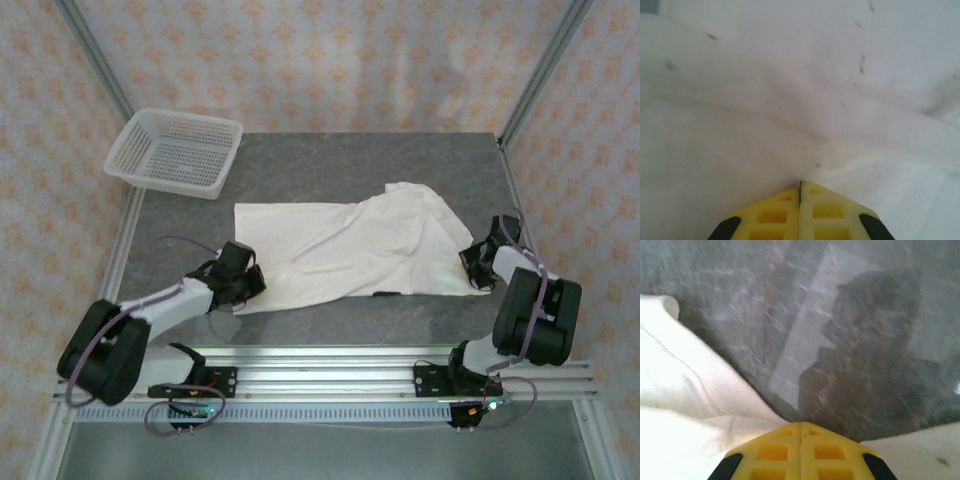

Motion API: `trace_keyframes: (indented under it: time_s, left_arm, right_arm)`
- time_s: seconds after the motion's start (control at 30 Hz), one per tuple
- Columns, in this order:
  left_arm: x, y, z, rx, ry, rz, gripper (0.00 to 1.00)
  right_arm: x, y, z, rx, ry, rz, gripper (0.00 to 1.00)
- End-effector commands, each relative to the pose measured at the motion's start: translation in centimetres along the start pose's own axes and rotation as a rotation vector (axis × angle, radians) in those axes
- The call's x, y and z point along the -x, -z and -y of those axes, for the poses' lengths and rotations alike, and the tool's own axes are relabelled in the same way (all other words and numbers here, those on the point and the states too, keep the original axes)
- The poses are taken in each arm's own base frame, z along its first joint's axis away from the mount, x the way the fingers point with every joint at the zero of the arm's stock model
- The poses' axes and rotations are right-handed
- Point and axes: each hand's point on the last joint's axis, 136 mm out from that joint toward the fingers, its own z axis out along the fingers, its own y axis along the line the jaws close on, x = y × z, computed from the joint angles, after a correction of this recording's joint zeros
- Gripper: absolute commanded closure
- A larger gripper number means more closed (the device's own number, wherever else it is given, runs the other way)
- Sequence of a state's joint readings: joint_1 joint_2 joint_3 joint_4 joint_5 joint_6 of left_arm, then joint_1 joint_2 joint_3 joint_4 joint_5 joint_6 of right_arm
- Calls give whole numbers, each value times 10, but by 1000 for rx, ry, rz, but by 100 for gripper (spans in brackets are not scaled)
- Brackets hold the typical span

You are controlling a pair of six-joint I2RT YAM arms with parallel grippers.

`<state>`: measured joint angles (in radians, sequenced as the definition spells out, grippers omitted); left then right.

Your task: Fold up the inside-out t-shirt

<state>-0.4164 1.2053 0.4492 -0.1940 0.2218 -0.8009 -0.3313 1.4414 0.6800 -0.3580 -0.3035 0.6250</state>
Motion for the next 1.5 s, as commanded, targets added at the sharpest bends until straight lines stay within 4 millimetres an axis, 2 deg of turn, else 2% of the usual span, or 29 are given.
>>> trace_keyframes:
  time_s: [0.0, 0.03, 0.1, 0.13, 0.17, 0.27, 0.4, 0.5, 0.6, 0.7, 0.83, 1.03, 1.2, 1.37, 1.43, 1.47]
  left_arm:
    - [8, 35, -7, 42, 11, 98, 100]
    - [20, 50, -1, 21, 4, 160, 90]
    - [40, 75, 5, 10, -16, 271, 54]
    - [51, 86, 9, 6, -32, 325, 39]
    - [61, 95, 14, 2, -51, 368, 30]
    - [79, 105, 28, 9, -85, 419, 23]
    - [84, 94, 42, -2, -96, 386, 21]
    - [80, 84, 44, -1, -109, 348, 21]
    - [77, 79, 41, 21, -129, 327, 20]
    - [78, 80, 40, 33, -140, 325, 19]
    - [78, 80, 48, 10, -161, 313, 15]
    - [61, 78, 91, -146, -351, 199, 7]
    - [58, 87, 100, -158, -411, 194, 2]
    - [56, 81, 94, -137, -393, 191, 1]
    - [56, 78, 92, -134, -386, 189, 1]
    - [55, 77, 92, -132, -382, 187, 1]
  right_arm:
    - [-8, 14, 4, -21, 27, -41, 89]
    - [0, 27, -17, 41, 67, -10, 84]
    - [11, 53, -60, 154, 186, 81, 74]
    - [11, 65, -86, 229, 260, 122, 68]
    - [6, 73, -113, 317, 326, 141, 63]
    - [-23, 78, -179, 526, 528, 166, 58]
    - [-52, 57, -234, 601, 819, 233, 57]
    - [-53, 37, -272, 570, 982, 263, 57]
    - [-43, 12, -302, 495, 1081, 251, 56]
    - [-34, -21, -316, 386, 1148, 192, 53]
    - [-41, -51, -310, 238, 1203, 90, 52]
    - [-62, -70, -300, 108, 1337, 48, 47]
    - [-66, -88, -295, 14, 1364, -20, 48]
    - [-61, -91, -296, -17, 1353, -6, 54]
    - [-59, -91, -297, -24, 1349, 6, 63]
    - [-58, -90, -298, -29, 1346, 12, 70]
